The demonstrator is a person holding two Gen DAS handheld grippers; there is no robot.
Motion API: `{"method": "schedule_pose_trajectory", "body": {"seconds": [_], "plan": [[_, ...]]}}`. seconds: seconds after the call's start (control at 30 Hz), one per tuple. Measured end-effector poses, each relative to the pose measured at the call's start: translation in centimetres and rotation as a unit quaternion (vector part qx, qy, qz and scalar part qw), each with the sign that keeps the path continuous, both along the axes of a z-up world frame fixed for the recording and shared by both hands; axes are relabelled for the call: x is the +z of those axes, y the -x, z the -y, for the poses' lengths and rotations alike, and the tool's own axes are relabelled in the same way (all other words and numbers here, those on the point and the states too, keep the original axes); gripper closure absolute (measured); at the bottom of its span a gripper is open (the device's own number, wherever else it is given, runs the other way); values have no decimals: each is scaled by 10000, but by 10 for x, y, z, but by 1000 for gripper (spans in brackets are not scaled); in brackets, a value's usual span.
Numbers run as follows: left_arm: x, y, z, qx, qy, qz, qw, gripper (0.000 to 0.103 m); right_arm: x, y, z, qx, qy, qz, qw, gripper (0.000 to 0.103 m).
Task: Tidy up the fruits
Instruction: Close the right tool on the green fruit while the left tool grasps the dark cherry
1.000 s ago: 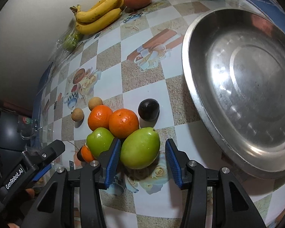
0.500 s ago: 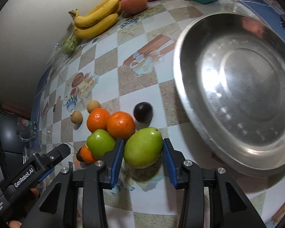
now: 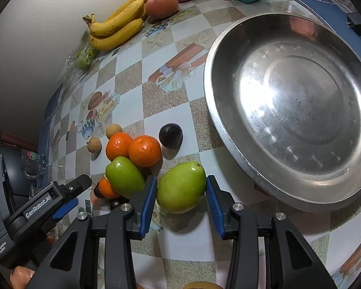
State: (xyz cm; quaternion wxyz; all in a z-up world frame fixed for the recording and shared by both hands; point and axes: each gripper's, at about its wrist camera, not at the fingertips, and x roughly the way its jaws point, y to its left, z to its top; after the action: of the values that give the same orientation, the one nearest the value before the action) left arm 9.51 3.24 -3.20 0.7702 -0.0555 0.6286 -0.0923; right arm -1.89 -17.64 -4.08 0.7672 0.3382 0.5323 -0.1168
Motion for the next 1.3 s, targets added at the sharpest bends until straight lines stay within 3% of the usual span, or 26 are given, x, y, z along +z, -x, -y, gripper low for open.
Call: {"method": "schedule_pose_trajectory", "body": {"seconds": [0.1,0.27,0.43,0.67,0.9,1.3], "plan": [[-6,-1,-1,105,220,-168,9996,49,0,0,1,-20,-30,-4,10000,60],[-14,-1,-4,253,352,-383,9983,58,-2,1,3,-67,-103,-13,9999,60],[-18,-1,-10,474,630,-541,9954,60,-2,2,4,-100,-126,6,9999,60],[-21,-1,-17,674,1096,-742,9889,70,-1,3,6,-143,-158,6,9998,60],[-22,-1,-21,721,1145,-755,9879,72,4,4,7,-146,-157,108,9997,63],[-23,-3,-15,725,1195,-739,9874,83,2,6,11,-261,-150,78,9995,63]]}}
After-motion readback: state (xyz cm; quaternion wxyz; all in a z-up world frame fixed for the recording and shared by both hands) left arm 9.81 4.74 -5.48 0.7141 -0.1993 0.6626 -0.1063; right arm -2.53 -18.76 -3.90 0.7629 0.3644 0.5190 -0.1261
